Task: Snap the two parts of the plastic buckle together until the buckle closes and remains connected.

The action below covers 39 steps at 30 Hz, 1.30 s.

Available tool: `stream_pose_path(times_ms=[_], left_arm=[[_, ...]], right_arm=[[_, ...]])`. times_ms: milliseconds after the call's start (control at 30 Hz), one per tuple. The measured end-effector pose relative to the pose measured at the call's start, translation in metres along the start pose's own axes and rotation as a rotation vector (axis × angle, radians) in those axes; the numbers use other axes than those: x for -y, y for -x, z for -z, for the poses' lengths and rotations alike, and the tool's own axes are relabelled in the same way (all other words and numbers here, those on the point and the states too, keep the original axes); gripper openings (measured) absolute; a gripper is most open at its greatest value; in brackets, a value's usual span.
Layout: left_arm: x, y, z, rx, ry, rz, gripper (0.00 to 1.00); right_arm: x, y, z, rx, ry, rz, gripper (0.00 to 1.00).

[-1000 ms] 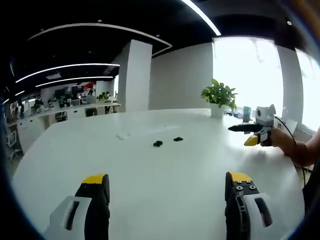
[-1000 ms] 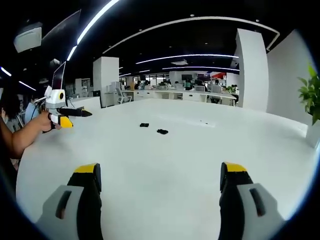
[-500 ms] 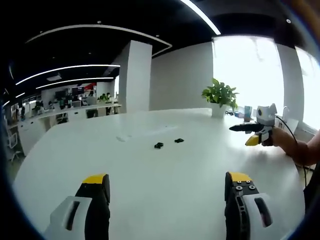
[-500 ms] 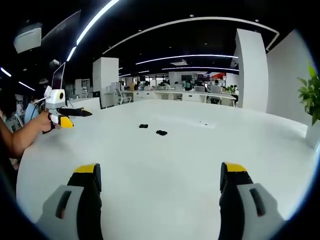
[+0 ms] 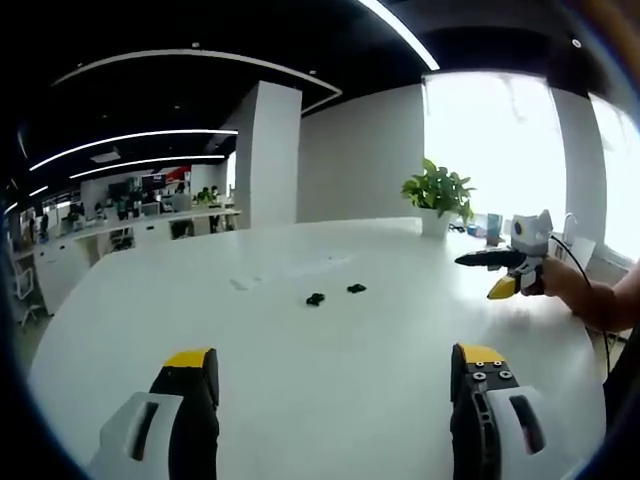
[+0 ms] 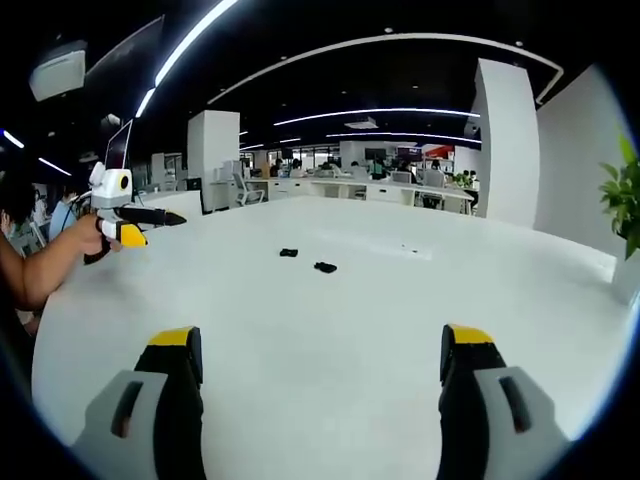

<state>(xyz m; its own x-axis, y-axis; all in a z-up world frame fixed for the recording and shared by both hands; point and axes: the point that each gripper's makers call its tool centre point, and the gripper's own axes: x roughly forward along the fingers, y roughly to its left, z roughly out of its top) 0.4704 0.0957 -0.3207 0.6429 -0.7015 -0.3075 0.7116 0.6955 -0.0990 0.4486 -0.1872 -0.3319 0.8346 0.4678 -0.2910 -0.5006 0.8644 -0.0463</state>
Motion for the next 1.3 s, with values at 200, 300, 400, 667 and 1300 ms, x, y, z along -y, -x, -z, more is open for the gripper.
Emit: stream_pose_path(times_ms=[200, 300, 400, 667, 1300], left_arm=[[0.001, -0.003, 0.002, -0.015, 0.003, 0.009, 0.99], [0.001, -0.005, 0.000, -0.018, -0.005, 0.008, 0.99], [0.002, -0.006, -0.002, -0.014, -0.005, 0.011, 0.99], [0.004, -0.008, -0.001, -0.014, -0.024, 0.023, 0.99], [0.004, -0.015, -0.009, -0.010, -0.032, 0.035, 0.99]], right_arm=[[0.000, -0.003, -0.001, -0.005, 0.004, -0.001, 1.00], [-0.001, -0.004, -0.004, -0.001, 0.006, -0.005, 1.00], [0.000, -0.004, -0.004, 0.001, 0.008, -0.004, 1.00], [0.000, -0.004, -0.005, -0.003, 0.015, -0.005, 1.00], [0.003, -0.006, -0.014, 0.021, 0.043, -0.007, 1.00]])
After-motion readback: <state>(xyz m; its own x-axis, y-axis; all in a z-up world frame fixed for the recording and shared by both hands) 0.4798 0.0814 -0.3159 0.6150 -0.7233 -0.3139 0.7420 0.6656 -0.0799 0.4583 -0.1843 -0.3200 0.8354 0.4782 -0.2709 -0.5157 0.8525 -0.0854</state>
